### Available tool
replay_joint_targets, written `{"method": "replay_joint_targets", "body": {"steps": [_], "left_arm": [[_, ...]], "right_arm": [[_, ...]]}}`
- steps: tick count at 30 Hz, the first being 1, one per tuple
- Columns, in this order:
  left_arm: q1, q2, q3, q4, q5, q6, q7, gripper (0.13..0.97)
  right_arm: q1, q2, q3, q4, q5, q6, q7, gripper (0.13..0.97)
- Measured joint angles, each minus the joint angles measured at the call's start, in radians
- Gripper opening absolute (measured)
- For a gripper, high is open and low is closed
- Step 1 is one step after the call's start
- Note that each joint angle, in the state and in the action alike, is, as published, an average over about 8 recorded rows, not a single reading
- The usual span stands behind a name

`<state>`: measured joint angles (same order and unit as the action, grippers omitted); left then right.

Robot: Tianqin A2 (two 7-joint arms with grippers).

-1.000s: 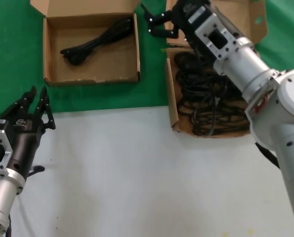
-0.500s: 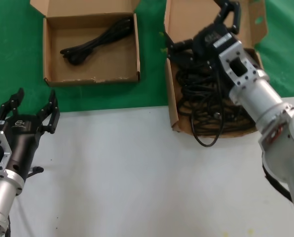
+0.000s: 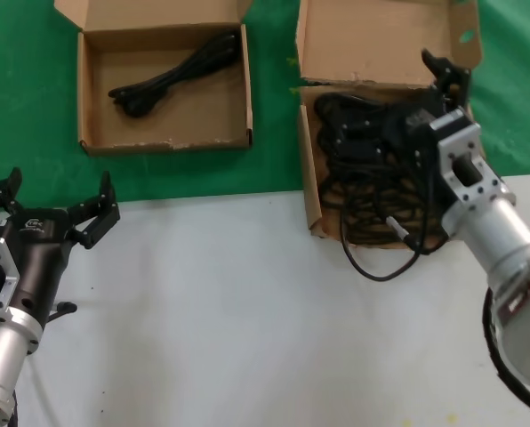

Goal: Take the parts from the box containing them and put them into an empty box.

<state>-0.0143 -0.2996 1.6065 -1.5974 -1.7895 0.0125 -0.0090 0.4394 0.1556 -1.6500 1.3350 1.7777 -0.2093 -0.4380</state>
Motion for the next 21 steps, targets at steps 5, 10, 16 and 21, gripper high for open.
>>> {"method": "replay_joint_targets", "body": {"steps": [5,10,16,21], "left_arm": [[0.002,0.000,-0.001,0.000,-0.001,-0.002,0.001,0.758],[0.003,0.000,-0.002,-0.001,-0.003,-0.003,0.002,0.839],[0.006,0.000,-0.003,-0.001,-0.004,-0.005,0.004,0.911],[0.007,0.000,-0.003,-0.001,-0.005,-0.006,0.005,0.943]], "right_arm": [[-0.054,0.018,0.006,0.033,0.003,0.026,0.054,0.966],[-0.107,0.035,0.012,0.065,0.005,0.051,0.107,0.966],[-0.172,0.056,0.020,0.104,0.009,0.082,0.171,0.966],[-0.225,0.074,0.026,0.136,0.011,0.107,0.224,0.966]]}}
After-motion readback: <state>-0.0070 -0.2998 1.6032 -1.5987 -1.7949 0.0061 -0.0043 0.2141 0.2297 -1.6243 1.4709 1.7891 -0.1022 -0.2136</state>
